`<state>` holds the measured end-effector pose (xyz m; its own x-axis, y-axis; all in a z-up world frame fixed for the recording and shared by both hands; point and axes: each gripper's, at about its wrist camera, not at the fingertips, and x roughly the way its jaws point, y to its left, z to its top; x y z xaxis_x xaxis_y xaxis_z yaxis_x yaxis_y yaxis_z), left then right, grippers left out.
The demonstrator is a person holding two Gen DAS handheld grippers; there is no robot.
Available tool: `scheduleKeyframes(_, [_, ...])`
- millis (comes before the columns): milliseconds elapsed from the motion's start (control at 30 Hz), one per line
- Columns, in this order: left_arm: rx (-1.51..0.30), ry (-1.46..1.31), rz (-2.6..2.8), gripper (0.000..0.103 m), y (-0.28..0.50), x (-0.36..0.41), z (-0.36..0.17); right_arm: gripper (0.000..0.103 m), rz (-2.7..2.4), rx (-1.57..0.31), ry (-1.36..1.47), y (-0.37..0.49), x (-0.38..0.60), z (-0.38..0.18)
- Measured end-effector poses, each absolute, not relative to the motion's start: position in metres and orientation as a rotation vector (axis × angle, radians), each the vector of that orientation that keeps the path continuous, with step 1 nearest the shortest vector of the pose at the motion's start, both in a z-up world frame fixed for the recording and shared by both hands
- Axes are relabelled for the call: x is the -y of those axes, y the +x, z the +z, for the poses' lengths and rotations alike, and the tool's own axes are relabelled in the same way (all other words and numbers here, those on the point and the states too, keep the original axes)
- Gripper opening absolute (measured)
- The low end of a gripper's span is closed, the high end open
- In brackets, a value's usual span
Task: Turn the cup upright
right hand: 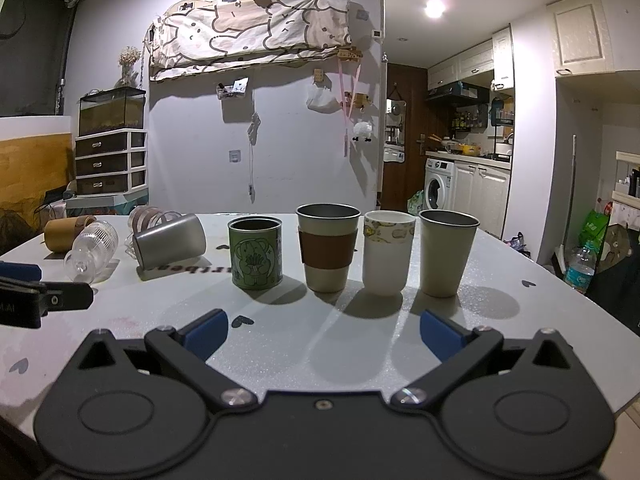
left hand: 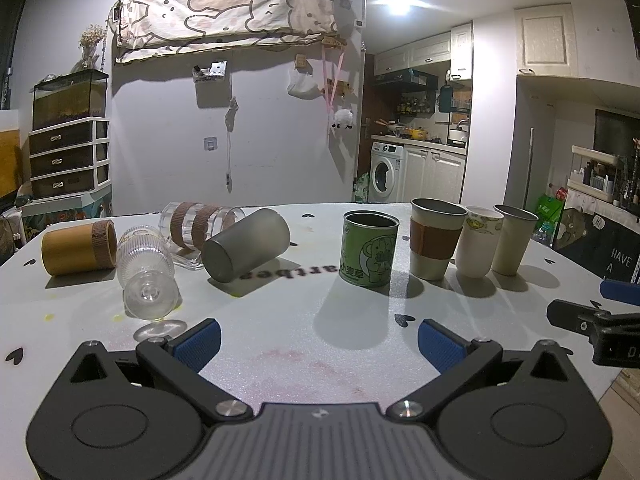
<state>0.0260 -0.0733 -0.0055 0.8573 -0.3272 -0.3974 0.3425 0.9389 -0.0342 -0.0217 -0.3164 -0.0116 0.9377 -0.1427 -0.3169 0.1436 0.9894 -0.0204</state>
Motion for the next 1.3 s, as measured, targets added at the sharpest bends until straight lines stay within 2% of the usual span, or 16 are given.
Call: scheduleKeyframes(1300, [-0.411,0.044,-0.361,0.103,0.0255,0.0761,-0.0042,0.103,-0.137,-0.326,0.008,-0.0189,0.3162,-0.0138])
